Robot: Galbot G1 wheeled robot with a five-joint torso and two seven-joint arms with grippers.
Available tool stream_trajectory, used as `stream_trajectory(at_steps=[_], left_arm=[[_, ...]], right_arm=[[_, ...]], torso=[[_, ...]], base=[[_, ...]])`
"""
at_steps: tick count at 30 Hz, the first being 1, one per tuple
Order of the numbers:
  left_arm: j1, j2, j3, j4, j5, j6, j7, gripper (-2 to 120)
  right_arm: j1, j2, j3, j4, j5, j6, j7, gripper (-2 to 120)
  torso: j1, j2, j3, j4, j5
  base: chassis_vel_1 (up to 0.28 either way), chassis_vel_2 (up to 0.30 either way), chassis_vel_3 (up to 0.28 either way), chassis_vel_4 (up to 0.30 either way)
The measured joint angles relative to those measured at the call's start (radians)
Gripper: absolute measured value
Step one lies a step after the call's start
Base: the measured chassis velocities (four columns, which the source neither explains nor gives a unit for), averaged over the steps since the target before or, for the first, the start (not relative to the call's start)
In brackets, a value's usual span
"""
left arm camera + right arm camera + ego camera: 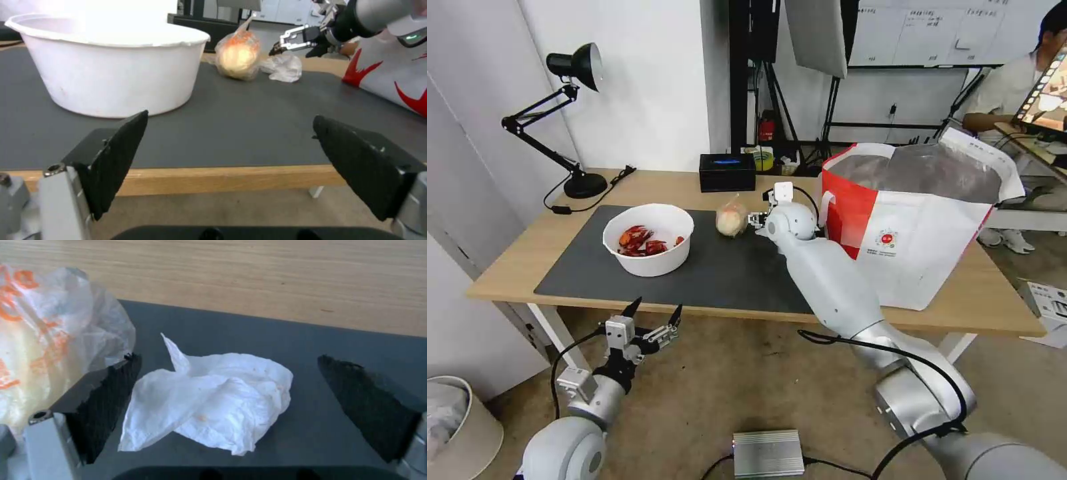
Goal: Pick up the trash from the table and place it into the takeout bag.
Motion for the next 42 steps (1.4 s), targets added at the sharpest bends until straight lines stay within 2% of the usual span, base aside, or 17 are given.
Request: stream_trajectory(at_steps=[19,34,42], left_arm=[[-0.001,-0.004,0.013,-0.002,0.000,0.001,-0.002,100],[-0.001,-0.007,0.017,-0.003,0.001,0.000,-0.002,100],[0.003,-0.008,0.017,-0.010,0.001,-0.001,-0.003,100]], right_arm=[[0.001,-0.019,-0.023,-0.013,-0.007,0.000,-0.073,100],[-0.002,-0.015,-0.028,-0.015,-0.008,0.000,-0.077,100],[-0.004,-0.009,-0.026,-0.018,-0.009,0.000,-0.075,86]], torso=[[0.000,0.000,0.000,0.0000,0.0000],[0.000,0.000,0.000,0.0000,0.0000],[0.000,0.000,0.000,0.0000,0.0000]], base=[[0.000,0.000,0.000,0.000],[0.000,0.000,0.000,0.000],[0.000,0.000,0.000,0.000]])
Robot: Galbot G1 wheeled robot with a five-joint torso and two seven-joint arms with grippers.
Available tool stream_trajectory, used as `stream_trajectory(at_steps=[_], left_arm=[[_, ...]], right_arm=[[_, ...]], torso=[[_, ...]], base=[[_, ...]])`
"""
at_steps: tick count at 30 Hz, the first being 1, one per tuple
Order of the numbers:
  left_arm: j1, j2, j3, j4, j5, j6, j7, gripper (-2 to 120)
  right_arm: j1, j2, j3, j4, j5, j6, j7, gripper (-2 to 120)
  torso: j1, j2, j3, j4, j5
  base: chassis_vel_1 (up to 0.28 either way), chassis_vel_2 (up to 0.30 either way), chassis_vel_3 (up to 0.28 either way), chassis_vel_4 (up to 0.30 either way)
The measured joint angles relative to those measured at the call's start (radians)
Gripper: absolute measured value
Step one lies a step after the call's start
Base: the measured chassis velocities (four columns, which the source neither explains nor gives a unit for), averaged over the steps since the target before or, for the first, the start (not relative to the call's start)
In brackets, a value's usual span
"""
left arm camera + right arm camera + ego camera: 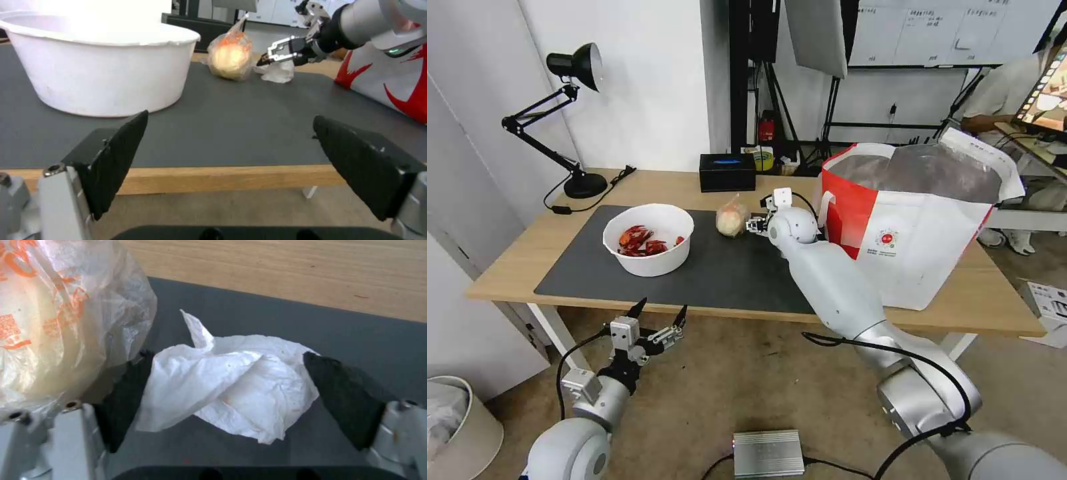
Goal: Pick up the trash from the table and place it into the takeout bag.
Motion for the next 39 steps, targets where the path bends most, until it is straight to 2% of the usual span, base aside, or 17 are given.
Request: stream_trajectory(at_steps=[5,7,8,10,14,16,18,20,21,27,39], left_arm=[[0.003,-0.001,0.000,-0.004,0.002,-0.001,0.000,100],[0.007,-0.003,0.001,-0.009,0.004,-0.002,0.000,100],[0.007,-0.003,0.001,-0.009,0.004,-0.002,0.000,100],[0.009,-0.004,0.002,-0.016,0.005,-0.003,0.000,100],[0.009,-0.005,0.002,-0.017,0.005,-0.003,0.000,100],[0.011,-0.005,0.003,-0.019,0.006,-0.003,0.000,100],[0.011,-0.005,0.003,-0.020,0.006,-0.004,0.000,100],[0.011,-0.006,0.007,-0.021,0.006,-0.005,0.000,100],[0.011,-0.006,0.007,-0.021,0.006,-0.005,0.000,100],[0.011,-0.007,0.011,-0.026,0.007,-0.005,-0.002,100],[0.013,-0.011,0.014,-0.028,0.010,-0.007,-0.003,100]], right_arm=[[-0.001,0.000,0.003,-0.002,0.000,0.000,0.000,80],[-0.002,0.000,0.005,-0.004,0.000,0.000,0.000,71],[-0.002,0.000,0.005,-0.004,0.000,0.000,0.000,71],[-0.003,-0.002,0.006,-0.005,0.001,0.000,0.002,59],[-0.004,-0.004,0.007,-0.005,0.001,0.000,0.003,50],[-0.007,-0.005,0.007,-0.005,0.002,0.000,0.004,38],[-0.008,-0.006,0.008,-0.005,0.002,0.000,0.004,37],[-0.012,-0.007,0.008,-0.004,0.003,0.001,0.005,23],[-0.012,-0.007,0.008,-0.004,0.003,0.001,0.005,23],[-0.014,-0.009,0.009,0.001,0.005,0.001,0.008,0],[-0.021,-0.025,0.013,0.022,0.031,0.001,0.030,0]], torso=[[0.000,0.000,0.000,0.0000,0.0000],[0.000,0.000,0.000,0.0000,0.0000],[0.000,0.000,0.000,0.0000,0.0000],[0.000,0.000,0.000,0.0000,0.0000],[0.000,0.000,0.000,0.0000,0.0000],[0.000,0.000,0.000,0.0000,0.0000],[0.000,0.000,0.000,0.0000,0.0000],[0.000,0.000,0.000,0.0000,0.0000],[0.000,0.000,0.000,0.0000,0.0000],[0.000,0.000,0.000,0.0000,0.0000],[0.000,0.000,0.000,0.0000,0.0000]], base=[[0.000,0.000,0.000,0.000],[0.000,0.000,0.000,0.000],[0.000,0.000,0.000,0.000],[0.000,0.000,0.000,0.000],[0.000,0.000,0.000,0.000],[0.000,0.000,0.000,0.000],[0.000,0.000,0.000,0.000],[0.000,0.000,0.000,0.000],[0.000,0.000,0.000,0.000],[0.000,0.000,0.000,0.000],[0.000,0.000,0.000,0.000]])
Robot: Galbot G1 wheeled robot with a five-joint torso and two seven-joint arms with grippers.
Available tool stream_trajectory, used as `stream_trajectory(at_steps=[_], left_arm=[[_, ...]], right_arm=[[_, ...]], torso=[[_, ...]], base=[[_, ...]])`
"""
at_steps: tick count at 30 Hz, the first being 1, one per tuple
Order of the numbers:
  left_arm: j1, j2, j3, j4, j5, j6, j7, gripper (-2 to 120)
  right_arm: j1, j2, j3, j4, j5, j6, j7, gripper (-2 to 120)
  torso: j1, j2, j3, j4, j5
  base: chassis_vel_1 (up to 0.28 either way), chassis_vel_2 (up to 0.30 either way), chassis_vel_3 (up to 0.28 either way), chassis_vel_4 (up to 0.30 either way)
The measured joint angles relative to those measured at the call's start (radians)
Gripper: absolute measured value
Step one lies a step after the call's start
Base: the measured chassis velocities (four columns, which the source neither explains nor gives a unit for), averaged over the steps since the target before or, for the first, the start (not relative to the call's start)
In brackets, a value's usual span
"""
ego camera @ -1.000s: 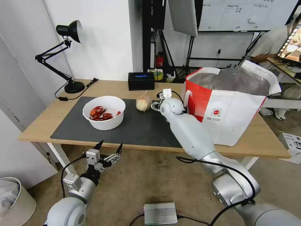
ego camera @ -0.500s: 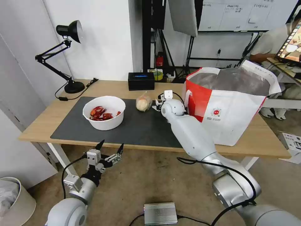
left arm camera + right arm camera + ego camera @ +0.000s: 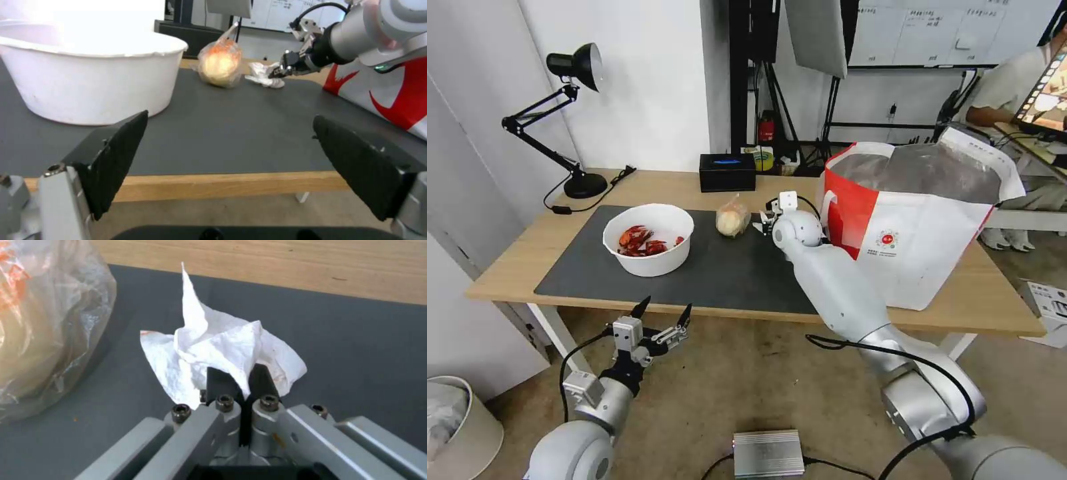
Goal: Pick up the trash from the table and place it into the takeout bag.
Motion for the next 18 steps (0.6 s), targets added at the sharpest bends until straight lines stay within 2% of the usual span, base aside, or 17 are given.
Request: stream_trajectory(at_steps=[18], left_arm=[[0.021,-0.006,-0.012,-0.025,0.006,-0.001,-0.002,100]], right_arm=[[-0.054,-0.085,0.021,0.208,0.050,0.000,0.063,0]], torso=[[0.000,0.000,0.000,0.0000,0.0001]], base=[[0.000,0.000,0.000,0.000]])
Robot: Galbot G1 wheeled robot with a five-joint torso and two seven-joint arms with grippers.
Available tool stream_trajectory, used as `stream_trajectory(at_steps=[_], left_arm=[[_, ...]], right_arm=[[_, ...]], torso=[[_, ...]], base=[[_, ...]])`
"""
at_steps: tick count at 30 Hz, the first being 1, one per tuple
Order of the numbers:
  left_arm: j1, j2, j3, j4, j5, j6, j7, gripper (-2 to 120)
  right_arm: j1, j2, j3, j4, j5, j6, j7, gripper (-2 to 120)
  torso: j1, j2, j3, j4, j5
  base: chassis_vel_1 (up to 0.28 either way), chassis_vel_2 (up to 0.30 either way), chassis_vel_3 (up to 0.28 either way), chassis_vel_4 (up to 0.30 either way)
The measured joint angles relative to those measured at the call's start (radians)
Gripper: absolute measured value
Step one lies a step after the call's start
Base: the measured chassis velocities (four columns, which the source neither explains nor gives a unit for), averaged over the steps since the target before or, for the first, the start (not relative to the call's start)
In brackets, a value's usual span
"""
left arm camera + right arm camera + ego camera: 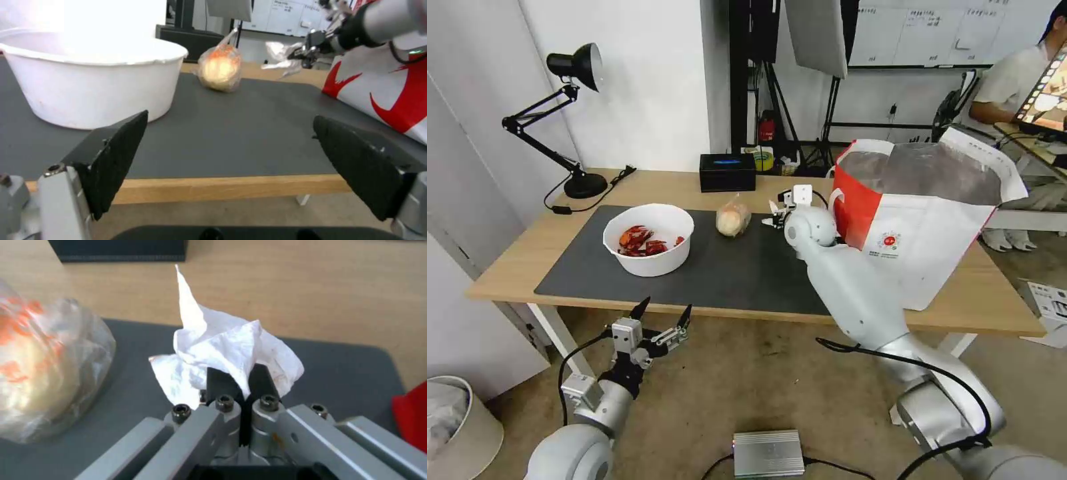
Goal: Pick up the trash from the table and place it into the takeout bag.
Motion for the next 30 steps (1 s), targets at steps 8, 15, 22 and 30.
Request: stream_trajectory(at_steps=[8,15,22,30], left_arm=[[0.003,-0.005,-0.002,-0.004,0.002,0.000,-0.001,100],[0.006,-0.006,-0.001,-0.010,0.007,0.002,-0.005,100],[0.012,-0.008,-0.004,-0.013,0.011,0.002,-0.022,100],[0.016,-0.008,-0.010,-0.018,0.011,0.002,-0.023,100]], right_arm=[[-0.042,-0.067,-0.003,0.164,0.019,0.000,0.017,0],[-0.061,-0.093,-0.005,0.262,0.047,0.000,0.023,0],[-0.069,-0.092,-0.020,0.291,0.056,-0.001,0.032,0],[-0.087,-0.077,-0.038,0.311,0.072,-0.001,0.035,0]], torso=[[0.000,0.000,0.000,0.0000,-0.0001],[0.000,0.000,0.000,0.0000,-0.0001],[0.000,0.000,0.000,0.0000,-0.0002],[0.000,0.000,0.000,0.0000,-0.0002]], base=[[0.000,0.000,0.000,0.000],[0.000,0.000,0.000,0.000],[0.000,0.000,0.000,0.000],[0.000,0.000,0.000,0.000]])
